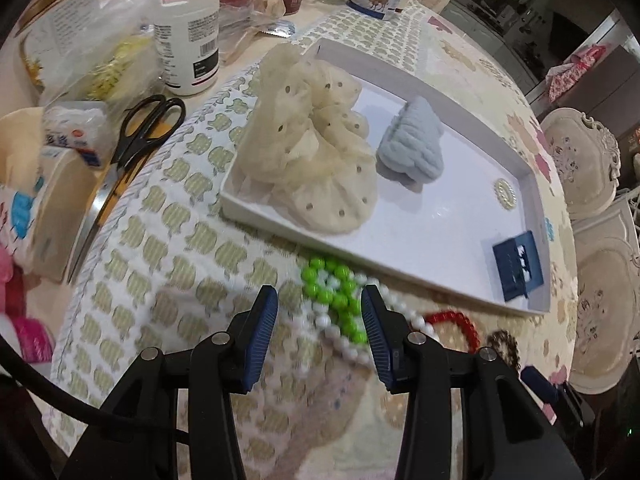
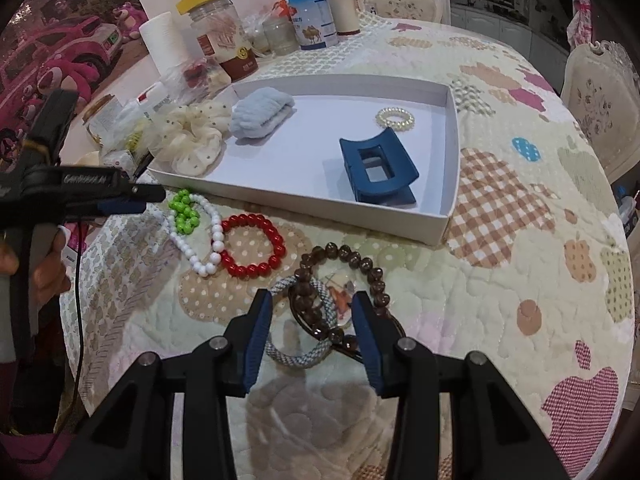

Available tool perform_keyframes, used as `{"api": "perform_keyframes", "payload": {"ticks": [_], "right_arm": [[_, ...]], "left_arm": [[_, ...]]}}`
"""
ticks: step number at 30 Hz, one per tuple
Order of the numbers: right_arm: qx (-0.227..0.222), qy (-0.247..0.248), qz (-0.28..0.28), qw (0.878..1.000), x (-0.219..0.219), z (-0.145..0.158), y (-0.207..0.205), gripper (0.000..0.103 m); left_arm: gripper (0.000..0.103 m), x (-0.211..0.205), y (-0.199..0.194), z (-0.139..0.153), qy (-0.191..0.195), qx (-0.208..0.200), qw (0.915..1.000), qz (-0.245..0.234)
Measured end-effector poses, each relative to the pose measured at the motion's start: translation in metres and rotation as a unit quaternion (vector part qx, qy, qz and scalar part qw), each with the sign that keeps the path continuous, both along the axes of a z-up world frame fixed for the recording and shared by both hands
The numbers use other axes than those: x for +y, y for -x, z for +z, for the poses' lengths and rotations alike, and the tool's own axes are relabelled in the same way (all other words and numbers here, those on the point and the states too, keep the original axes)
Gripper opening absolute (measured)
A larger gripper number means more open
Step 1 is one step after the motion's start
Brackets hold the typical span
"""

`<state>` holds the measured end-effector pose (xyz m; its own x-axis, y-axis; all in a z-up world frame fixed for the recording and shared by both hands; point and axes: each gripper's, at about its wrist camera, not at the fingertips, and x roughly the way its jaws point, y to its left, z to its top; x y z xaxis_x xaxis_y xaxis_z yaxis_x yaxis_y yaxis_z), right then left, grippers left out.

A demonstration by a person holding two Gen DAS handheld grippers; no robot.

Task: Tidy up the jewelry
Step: 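Grasp the brown bead bracelet with the right tool and lift it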

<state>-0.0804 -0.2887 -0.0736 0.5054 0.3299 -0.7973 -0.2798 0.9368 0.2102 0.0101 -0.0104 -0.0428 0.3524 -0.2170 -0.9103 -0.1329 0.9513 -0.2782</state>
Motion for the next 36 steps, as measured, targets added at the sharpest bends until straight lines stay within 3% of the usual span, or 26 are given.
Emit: {"api": "perform_keyframes", "payload": {"ticks": [4,7,9,11,14,17,22,26,30,32,34,35,36], "right_arm": [[0.004,0.001,0.001,1.000,0.001,-0.003,-0.004,0.043],[0.003,0.002,0.002,1.000,0.004,-0.004,-0.009,0.032],[0.004,0.001,0.006,1.000,0.007,-0.005,-0.013,0.029],[0.004,0.002,0.012,1.000,0.011,-0.006,-0.015,0.027],[0.007,0.001,0.020,1.000,0.017,-0.010,-0.022,0.011],[0.010,-0.021,0.011,1.000,0.013,-0.009,-0.025,0.010],[-0.009,-0.060,-0.004,0.998,-0.008,0.014,-0.015,0.010],[-0.029,-0.081,-0.018,0.996,-0.025,0.033,-0.006,0.009],[-0.035,-0.078,-0.021,0.996,-0.030,0.039,-0.004,0.010],[-0.034,-0.071,-0.015,0.997,-0.025,0.038,-0.004,0.011],[-0.019,-0.052,-0.012,0.998,-0.019,0.031,-0.007,0.023],[-0.013,-0.044,-0.007,0.999,-0.016,0.027,-0.007,0.031],[-0.009,-0.035,0.001,0.999,-0.010,0.022,-0.007,0.032]], "left_arm": [[0.043,-0.002,-0.010,-0.008,0.000,0.009,0.9999,-0.005],[0.042,-0.002,-0.015,-0.016,0.002,0.020,0.9998,-0.009],[0.038,-0.001,-0.016,-0.016,0.003,0.011,0.9999,-0.008],[0.026,-0.002,-0.018,-0.016,0.001,0.010,0.9999,-0.014],[0.018,-0.008,-0.020,-0.014,-0.010,0.004,0.9995,-0.028],[0.003,-0.012,-0.017,-0.004,-0.020,-0.010,0.9990,-0.038],[0.000,-0.009,-0.010,0.021,-0.008,-0.035,0.9983,-0.045],[0.000,-0.013,-0.006,0.037,-0.009,-0.052,0.9972,-0.053],[0.000,-0.005,-0.004,0.032,0.000,-0.036,0.9986,-0.039],[0.023,-0.001,-0.004,0.025,0.009,-0.022,0.9993,-0.027],[0.032,0.004,-0.005,0.017,0.021,-0.011,0.9996,-0.016],[0.032,0.004,-0.006,0.013,0.022,-0.006,0.9996,-0.014],[0.032,0.004,-0.007,0.009,0.019,-0.001,0.9997,-0.014]]}}
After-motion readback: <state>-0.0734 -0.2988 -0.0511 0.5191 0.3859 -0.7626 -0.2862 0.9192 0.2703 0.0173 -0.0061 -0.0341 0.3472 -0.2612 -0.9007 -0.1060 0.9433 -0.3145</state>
